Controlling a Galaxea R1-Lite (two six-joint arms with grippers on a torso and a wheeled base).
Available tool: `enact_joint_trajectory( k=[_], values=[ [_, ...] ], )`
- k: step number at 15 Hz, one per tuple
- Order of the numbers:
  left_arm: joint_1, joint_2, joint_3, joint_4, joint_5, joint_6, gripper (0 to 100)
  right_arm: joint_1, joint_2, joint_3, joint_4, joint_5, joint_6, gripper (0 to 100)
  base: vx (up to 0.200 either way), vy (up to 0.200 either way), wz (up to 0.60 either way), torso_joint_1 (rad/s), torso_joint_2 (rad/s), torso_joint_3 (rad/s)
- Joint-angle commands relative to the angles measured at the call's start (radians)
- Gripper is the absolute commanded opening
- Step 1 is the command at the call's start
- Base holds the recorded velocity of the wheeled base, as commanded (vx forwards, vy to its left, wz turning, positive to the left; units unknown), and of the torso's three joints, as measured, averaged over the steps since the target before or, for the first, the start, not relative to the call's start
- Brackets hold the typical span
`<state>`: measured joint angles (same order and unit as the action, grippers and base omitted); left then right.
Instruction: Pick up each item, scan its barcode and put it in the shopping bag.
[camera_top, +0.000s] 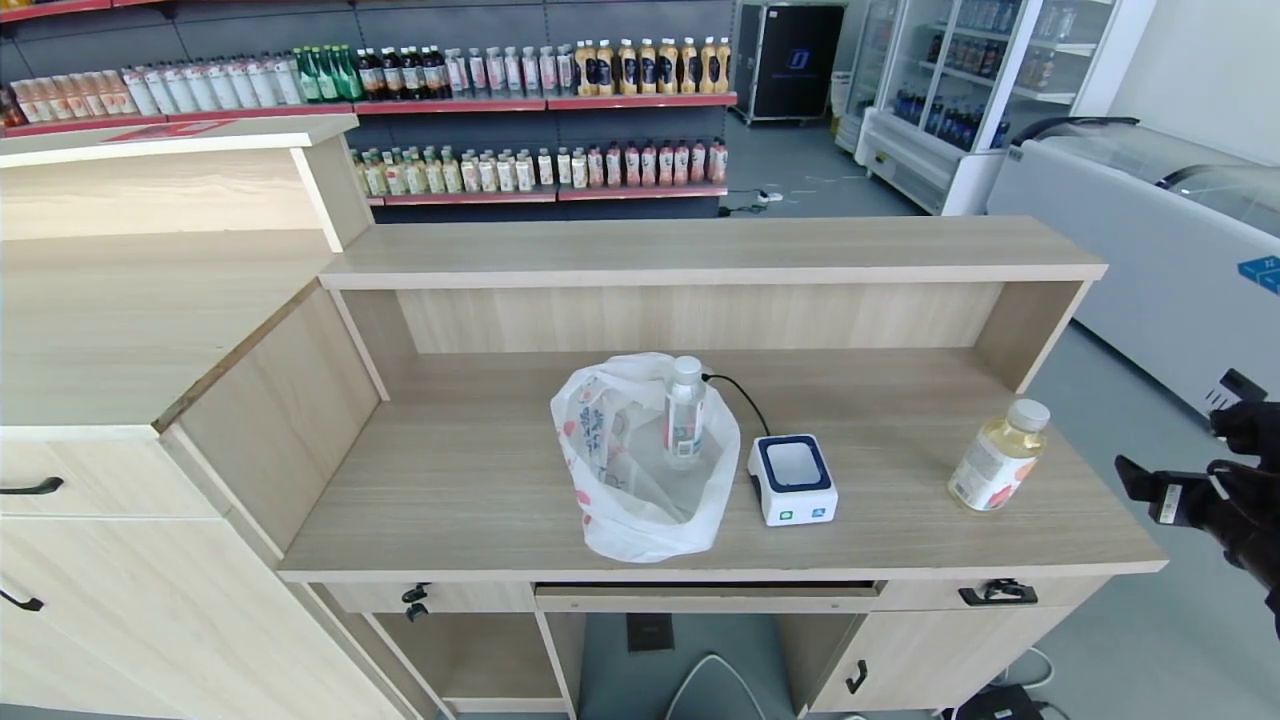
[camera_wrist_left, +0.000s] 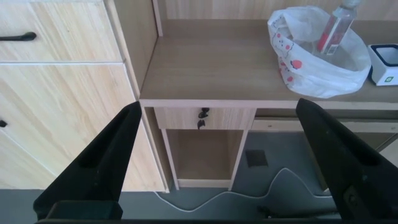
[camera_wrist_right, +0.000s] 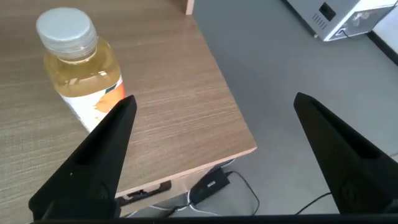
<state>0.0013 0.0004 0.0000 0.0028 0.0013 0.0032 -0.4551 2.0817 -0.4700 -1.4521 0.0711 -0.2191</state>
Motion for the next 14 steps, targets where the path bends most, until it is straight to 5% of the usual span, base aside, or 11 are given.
enact_joint_trajectory(
  k=[1,14],
  values=[
    [0.0,0.0,0.0,0.0,0.0,0.0,100,0.035,0.089,-0.029,-0.004,0.004,-0.009,100,0.0,0.0,0.0,0.0,0.0,0.0],
    [0.0,0.0,0.0,0.0,0.0,0.0,100,0.115,0.264,-0.208,-0.008,0.046,-0.078,100,0.0,0.0,0.0,0.0,0.0,0.0]
  ],
)
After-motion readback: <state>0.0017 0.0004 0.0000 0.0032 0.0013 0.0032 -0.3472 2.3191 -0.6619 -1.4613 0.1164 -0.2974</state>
